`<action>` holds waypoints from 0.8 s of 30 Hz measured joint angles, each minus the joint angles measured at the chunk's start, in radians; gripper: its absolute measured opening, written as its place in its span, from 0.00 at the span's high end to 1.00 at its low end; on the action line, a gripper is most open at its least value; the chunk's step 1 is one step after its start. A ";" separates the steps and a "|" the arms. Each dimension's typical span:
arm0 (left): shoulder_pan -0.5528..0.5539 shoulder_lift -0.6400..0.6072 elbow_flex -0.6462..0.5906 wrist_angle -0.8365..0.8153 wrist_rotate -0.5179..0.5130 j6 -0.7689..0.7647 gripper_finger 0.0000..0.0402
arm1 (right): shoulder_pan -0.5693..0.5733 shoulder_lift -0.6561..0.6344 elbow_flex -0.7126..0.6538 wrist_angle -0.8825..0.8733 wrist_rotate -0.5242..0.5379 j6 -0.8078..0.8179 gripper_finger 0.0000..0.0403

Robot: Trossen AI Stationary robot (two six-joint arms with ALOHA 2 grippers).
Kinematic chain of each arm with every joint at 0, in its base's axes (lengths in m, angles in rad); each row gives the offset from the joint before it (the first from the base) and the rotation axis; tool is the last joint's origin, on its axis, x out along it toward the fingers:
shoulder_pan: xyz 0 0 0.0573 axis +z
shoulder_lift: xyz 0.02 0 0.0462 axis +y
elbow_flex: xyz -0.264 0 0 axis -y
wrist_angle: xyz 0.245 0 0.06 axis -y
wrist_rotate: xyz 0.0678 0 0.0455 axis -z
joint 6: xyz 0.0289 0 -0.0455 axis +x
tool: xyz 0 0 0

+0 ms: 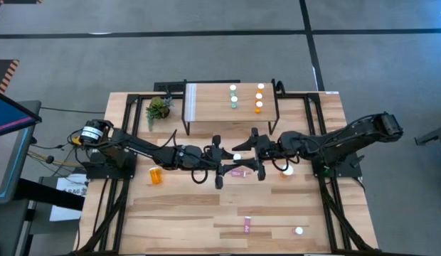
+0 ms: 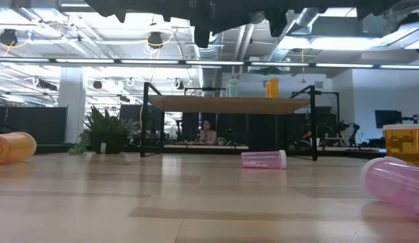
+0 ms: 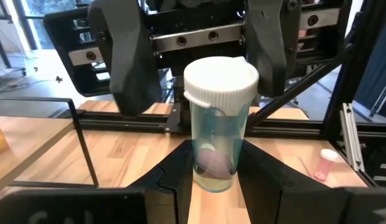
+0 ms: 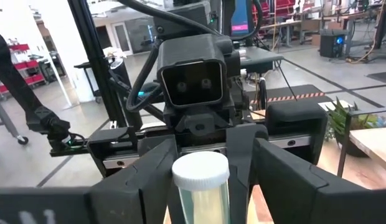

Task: Pick and place medicine bottles onto shelf by color
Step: Put the blue pill bottle on the shelf aligned with the other blue pill bottles

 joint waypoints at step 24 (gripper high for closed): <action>-0.001 0.000 0.000 -0.018 -0.010 -0.002 0.69 | -0.010 -0.001 0.000 -0.028 -0.011 -0.025 0.67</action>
